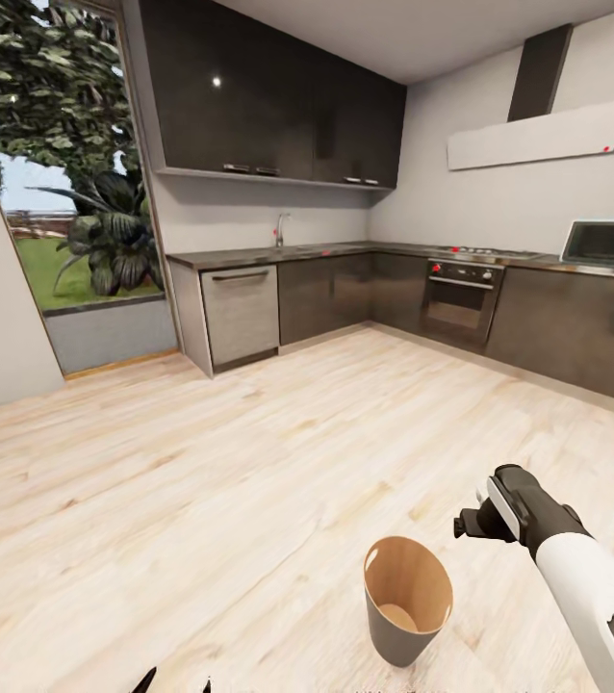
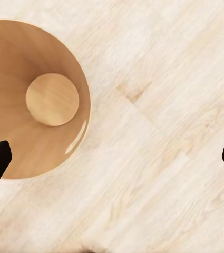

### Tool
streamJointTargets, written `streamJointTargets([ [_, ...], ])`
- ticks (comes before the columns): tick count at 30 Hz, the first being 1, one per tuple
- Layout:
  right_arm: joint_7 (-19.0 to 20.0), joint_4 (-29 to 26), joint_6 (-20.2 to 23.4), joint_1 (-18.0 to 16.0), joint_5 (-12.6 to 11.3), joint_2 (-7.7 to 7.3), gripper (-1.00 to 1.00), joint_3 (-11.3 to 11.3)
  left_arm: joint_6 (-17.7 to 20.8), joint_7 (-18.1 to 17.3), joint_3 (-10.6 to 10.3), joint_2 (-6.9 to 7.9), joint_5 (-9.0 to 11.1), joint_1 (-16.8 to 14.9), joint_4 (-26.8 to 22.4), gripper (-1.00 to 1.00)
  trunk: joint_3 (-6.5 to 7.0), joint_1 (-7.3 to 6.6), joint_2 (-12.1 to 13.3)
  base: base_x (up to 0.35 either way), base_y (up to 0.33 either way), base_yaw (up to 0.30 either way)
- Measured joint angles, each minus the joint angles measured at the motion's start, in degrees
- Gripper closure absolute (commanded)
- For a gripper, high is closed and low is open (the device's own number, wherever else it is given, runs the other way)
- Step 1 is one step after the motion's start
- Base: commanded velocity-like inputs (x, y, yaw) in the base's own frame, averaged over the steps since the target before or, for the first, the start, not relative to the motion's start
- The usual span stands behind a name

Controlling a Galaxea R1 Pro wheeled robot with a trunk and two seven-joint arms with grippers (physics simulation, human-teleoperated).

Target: Put the three can of soda from the living room inside the tash can in the kitchen.

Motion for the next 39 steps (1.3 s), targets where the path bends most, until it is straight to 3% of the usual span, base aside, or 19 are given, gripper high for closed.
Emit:
streamJointTargets([
  [5,-0.01,0.02,0.0,0.0,-0.01,0.06,-1.0,0.04,1.08,0.16,0.1,-0.02,-0.02,-2.39,-3.63,-1.0,-0.9,1.1,-2.01,0.0,0.0,0.0],
  [9,-0.02,0.02,0.0,0.05,-0.01,0.2,-1.0,0.03,8.28,0.24,0.13,-0.02,0.02,-9.01,-6.57,-1.0,-1.61,1.98,-3.61,0.0,0.0,0.0],
  [10,-0.02,0.02,0.0,0.05,-0.02,0.2,-1.0,0.04,8.33,0.24,0.13,-0.02,0.0,-9.07,-6.58,-1.0,-1.8,2.2,-4.01,0.0,0.0,0.0],
  [19,0.02,0.02,0.0,0.08,0.06,0.26,-1.0,0.08,21.23,0.3,0.16,-0.05,0.25,-19.0,-7.63,-1.0,-3.41,4.17,-7.62,0.0,0.0,0.0],
  [24,-0.05,0.05,0.0,0.08,0.06,0.28,-1.0,0.09,27.21,0.55,0.27,-0.1,0.2,-21.63,-6.3,-1.0,-4.31,5.27,-9.62,0.0,0.0,0.0],
  [28,-0.05,0.08,0.0,0.09,0.06,0.32,-1.0,0.09,29.56,0.57,0.34,-0.26,0.27,-22.81,-4.42,-1.0,-5.03,6.15,-11.23,0.0,0.0,0.0],
  [34,-0.1,0.12,0.0,0.08,0.06,0.4,-1.0,0.29,31.28,0.62,0.41,-0.4,0.25,-23.67,-2.39,-1.0,-6.23,6.9,-12.48,0.0,0.0,0.0],
  [39,-0.11,0.23,0.0,0.08,0.01,0.43,-1.0,0.87,31.72,0.56,0.41,-0.32,0.31,-23.95,-0.58,-1.0,-6.24,6.89,-12.49,0.0,0.0,0.0],
])
